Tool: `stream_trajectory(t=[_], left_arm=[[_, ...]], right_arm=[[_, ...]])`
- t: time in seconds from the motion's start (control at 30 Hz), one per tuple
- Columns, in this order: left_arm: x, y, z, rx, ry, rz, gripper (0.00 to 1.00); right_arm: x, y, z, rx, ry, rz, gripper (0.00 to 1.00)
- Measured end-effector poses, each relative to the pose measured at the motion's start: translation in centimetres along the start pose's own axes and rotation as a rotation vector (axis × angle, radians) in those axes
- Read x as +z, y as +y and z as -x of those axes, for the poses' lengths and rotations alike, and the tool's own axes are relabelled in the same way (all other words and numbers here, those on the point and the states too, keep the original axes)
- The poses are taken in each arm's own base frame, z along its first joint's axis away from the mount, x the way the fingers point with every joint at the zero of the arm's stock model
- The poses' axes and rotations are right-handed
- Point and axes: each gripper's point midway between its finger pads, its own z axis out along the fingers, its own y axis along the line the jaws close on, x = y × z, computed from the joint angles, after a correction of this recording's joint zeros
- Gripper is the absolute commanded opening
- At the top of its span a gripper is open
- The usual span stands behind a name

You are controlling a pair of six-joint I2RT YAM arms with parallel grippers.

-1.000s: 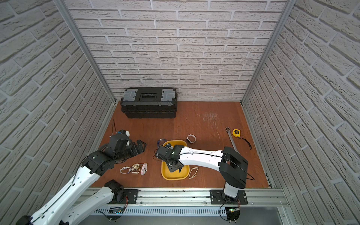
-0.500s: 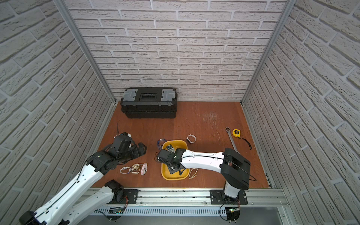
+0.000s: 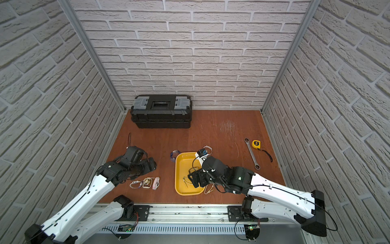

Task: Put the watch into the storage box
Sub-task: Place the watch in the storage box, then pick up the watch at the center of the board.

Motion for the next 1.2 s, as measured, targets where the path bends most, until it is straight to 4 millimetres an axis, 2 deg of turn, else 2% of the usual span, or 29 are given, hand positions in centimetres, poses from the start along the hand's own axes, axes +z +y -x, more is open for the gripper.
stream_trajectory(t=[0.2, 0.4, 0.63, 0.8, 0.97, 1.07, 1.2], left_arm=[[-0.3, 0.4, -2.9, 0.046, 0.049, 0.05, 0.92], [0.6, 3.0, -4.5, 0.023, 0.069, 0.164, 0.85], [1.8, 4.1, -5.1, 0.009, 0.086, 0.226, 0.74], [2.5, 4.3, -5.2, 0.009, 0.094, 0.244, 0.64], [3.1, 4.1, -4.9, 0.016, 0.093, 0.245, 0.49], [3.3, 4.1, -4.9, 0.03, 0.099, 0.254, 0.46], [3.4, 4.2, -4.9, 0.043, 0.101, 0.257, 0.29]], right_arm=[[-0.5, -0.1, -0.8, 0.003, 0.003, 0.039, 0.89], [0.4, 0.2, -1.2, -0.009, 0.039, 0.048, 0.9], [1.4, 0.7, -1.6, -0.031, 0.073, 0.063, 0.9], [1.5, 0.9, -1.4, -0.039, 0.067, 0.074, 0.9], [1.8, 1.0, -1.4, -0.043, 0.072, 0.074, 0.89], [2.0, 0.9, -1.5, -0.044, 0.078, 0.07, 0.89], [2.0, 0.9, -1.5, -0.045, 0.077, 0.069, 0.89]])
